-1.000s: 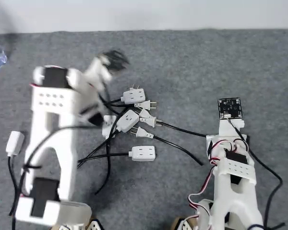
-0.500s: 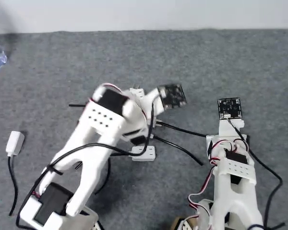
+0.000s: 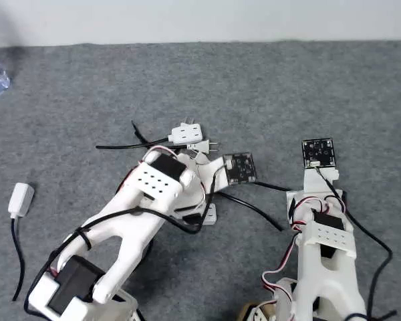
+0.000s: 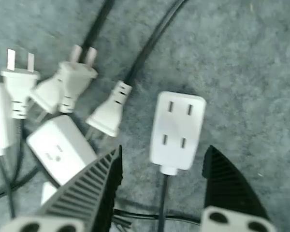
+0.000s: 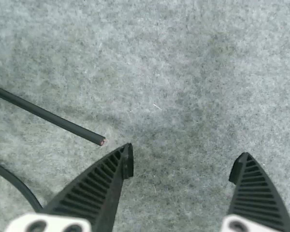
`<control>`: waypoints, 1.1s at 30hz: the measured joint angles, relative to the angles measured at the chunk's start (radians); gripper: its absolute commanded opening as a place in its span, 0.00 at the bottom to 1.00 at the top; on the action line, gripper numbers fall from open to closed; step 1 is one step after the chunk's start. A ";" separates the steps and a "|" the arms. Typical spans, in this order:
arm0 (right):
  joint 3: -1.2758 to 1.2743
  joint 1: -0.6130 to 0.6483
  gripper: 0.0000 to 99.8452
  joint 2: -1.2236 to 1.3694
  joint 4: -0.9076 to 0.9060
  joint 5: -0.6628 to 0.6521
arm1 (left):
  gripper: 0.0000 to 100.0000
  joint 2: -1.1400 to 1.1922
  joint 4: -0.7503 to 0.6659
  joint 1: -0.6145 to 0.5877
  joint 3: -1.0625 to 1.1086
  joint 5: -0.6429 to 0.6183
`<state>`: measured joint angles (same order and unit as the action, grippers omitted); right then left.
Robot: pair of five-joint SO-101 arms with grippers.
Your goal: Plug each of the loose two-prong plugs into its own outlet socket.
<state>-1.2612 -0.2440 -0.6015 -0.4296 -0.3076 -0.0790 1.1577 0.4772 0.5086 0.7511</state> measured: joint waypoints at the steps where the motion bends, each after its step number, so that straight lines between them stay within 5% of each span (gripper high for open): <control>1: 0.000 0.000 0.31 0.000 0.000 0.000 | 0.26 0.000 -0.003 0.005 0.012 0.005; 14: 0.000 0.000 0.31 0.000 0.000 0.000 | 0.26 0.072 -0.117 0.020 0.091 0.005; 24: 0.000 0.000 0.31 0.000 0.000 0.000 | 0.25 0.365 -0.017 0.020 -0.146 0.006; 33: 0.000 0.000 0.31 0.000 0.000 0.000 | 0.01 0.370 0.026 0.044 -0.164 0.006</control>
<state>-1.2612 -0.2440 -0.6015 -0.4296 -0.3076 0.2908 1.1838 0.5217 0.3445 0.7572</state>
